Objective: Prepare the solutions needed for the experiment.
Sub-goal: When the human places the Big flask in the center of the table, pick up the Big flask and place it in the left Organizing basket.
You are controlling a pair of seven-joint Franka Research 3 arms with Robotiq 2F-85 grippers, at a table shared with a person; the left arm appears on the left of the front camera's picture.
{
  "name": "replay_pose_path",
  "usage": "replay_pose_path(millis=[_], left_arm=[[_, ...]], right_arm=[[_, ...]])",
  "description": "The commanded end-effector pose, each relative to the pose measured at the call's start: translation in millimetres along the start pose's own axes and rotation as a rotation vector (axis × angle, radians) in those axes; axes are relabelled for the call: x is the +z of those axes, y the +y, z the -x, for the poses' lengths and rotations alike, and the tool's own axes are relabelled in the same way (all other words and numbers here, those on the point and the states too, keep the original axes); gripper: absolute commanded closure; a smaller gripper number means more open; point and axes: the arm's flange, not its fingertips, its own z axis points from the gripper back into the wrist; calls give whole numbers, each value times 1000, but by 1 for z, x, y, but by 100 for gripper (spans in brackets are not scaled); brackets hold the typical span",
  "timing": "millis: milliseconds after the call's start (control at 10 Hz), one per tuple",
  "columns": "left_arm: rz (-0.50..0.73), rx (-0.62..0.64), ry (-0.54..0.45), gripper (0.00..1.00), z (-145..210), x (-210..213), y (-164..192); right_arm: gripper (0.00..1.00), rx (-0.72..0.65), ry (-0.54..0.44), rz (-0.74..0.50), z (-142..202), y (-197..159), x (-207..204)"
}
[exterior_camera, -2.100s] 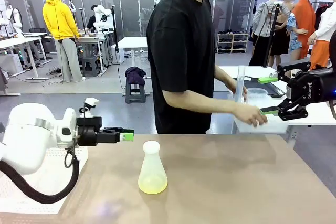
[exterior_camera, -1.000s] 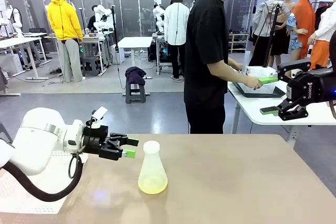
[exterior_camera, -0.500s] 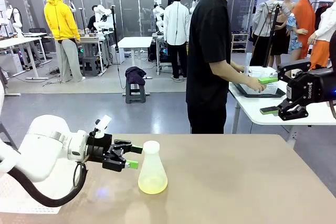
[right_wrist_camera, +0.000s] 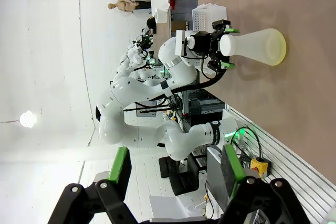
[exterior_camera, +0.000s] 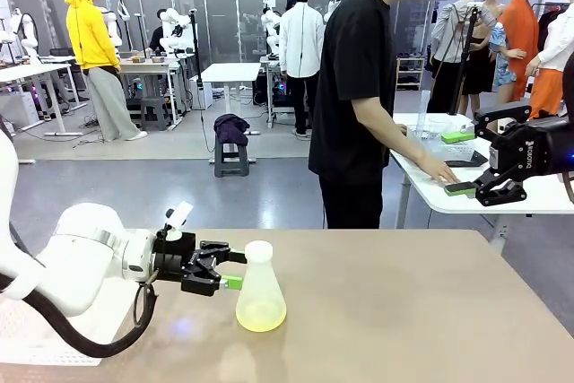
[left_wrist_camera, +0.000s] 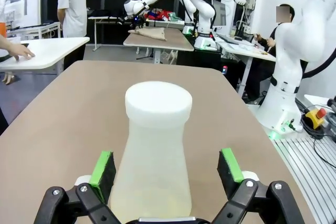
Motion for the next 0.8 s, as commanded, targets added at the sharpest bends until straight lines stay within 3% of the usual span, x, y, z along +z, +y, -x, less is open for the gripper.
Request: replay_pose_path(millis=[0, 700], left_arm=[[5, -36, -54, 0, 2, -11, 7], [89, -30, -81, 0, 2, -49, 19]], right_arm=[[13, 9, -2, -14, 1, 2, 0], [13, 9, -2, -14, 1, 2, 0]])
